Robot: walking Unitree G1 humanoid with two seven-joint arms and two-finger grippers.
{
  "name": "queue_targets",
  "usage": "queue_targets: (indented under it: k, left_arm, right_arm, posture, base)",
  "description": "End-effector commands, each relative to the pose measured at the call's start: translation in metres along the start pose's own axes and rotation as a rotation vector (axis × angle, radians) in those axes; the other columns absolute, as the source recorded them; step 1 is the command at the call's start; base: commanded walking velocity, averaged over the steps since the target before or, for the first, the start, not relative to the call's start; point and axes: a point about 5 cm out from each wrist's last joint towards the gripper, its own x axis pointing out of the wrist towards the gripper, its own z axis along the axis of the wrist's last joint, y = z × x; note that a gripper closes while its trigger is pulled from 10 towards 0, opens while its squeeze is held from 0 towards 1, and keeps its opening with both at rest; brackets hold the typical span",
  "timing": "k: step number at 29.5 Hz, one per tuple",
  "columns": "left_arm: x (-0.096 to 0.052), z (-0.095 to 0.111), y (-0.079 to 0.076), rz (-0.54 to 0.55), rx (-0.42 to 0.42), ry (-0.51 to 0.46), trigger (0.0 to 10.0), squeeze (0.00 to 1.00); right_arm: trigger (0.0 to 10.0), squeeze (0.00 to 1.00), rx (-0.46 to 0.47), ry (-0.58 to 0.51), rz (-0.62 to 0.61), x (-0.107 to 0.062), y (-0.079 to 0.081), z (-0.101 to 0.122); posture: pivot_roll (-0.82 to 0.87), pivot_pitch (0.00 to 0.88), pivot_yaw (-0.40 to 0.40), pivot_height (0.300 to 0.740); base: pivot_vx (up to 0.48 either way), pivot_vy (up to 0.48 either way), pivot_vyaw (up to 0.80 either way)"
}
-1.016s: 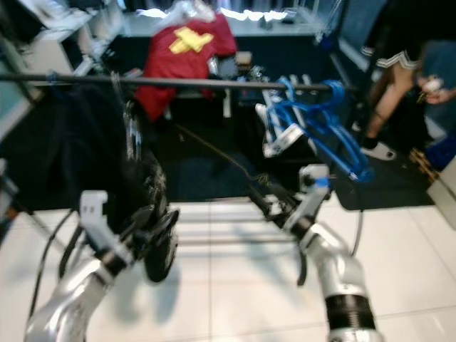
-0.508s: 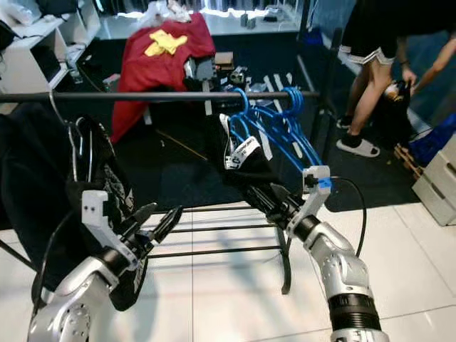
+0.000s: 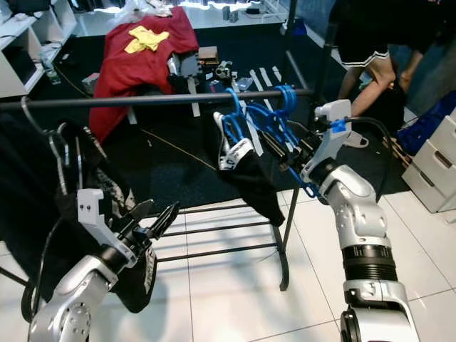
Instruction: Hang hanger
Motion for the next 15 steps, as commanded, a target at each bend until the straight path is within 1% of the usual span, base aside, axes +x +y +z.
queue_targets:
  k: [1,3,4,5,7,8,10,11,13,15]
  left_arm:
    - [-0.003,-0.005,0.001,0.009,-0.015,0.013,10.0,0.00]
    - [-0.003,-0.005,0.001,0.009,-0.015,0.013,10.0,0.00]
    - [-0.003,-0.005,0.001,0.010,-0.016,0.011,10.0,0.00]
    - [-0.004,-0.005,0.001,0.011,-0.017,0.009,10.0,0.00]
    - [-0.005,-0.004,0.001,0.013,-0.017,0.006,10.0,0.00]
    - [-0.005,-0.004,0.001,0.013,-0.017,0.006,10.0,0.00]
    - [-0.007,-0.003,0.001,0.014,-0.019,0.002,10.0,0.00]
    - [-0.007,-0.003,0.001,0.014,-0.019,0.002,10.0,0.00]
    - [-0.010,-0.001,0.002,0.015,-0.021,-0.002,10.0,0.00]
    - [-0.011,-0.001,0.002,0.014,-0.021,-0.002,10.0,0.00]
  right_arm:
    - [10.0,0.00,-0.025,0.038,-0.003,0.004,-0.001,-0.007]
    - [10.0,0.00,-0.025,0.038,-0.003,0.004,-0.001,-0.007]
    - [10.0,0.00,-0.035,0.074,-0.013,0.006,-0.002,-0.014]
    - [10.0,0.00,-0.052,0.128,-0.050,0.009,-0.005,-0.023]
    - [10.0,0.00,-0.077,0.181,-0.092,0.011,-0.009,-0.031]
    - [10.0,0.00,-0.077,0.181,-0.092,0.011,-0.009,-0.031]
    - [10.0,0.00,-0.091,0.200,-0.142,0.012,-0.016,-0.032]
    - [10.0,0.00,-0.091,0.200,-0.142,0.012,-0.016,-0.032]
    - [10.0,0.00,-0.100,0.204,-0.187,0.013,-0.022,-0.030]
    - [10.0,0.00,-0.100,0.201,-0.201,0.013,-0.024,-0.029]
  posture:
    - [-0.08,0.063,-0.013,0.740]
    - [-0.08,0.063,-0.013,0.740]
    - [-0.08,0.062,-0.017,0.740]
    - [-0.07,0.067,-0.014,0.740]
    - [-0.06,0.069,-0.015,0.740]
    - [-0.06,0.069,-0.015,0.740]
    - [-0.05,0.084,-0.009,0.740]
    - [-0.05,0.084,-0.009,0.740]
    - [-0.04,0.094,-0.004,0.740]
    - [-0.04,0.094,-0.004,0.740]
  base:
    - [0.000,0.000,0.00]
    - [0.000,0.000,0.00]
    - [0.000,0.000,0.00]
    - [0.000,0.000,0.00]
    - [0.000,0.000,0.00]
    - [0.000,0.000,0.00]
    - [0.000,0.000,0.00]
    - [0.000,0.000,0.00]
    - [0.000,0.000,0.00]
    - [0.000,0.000,0.00]
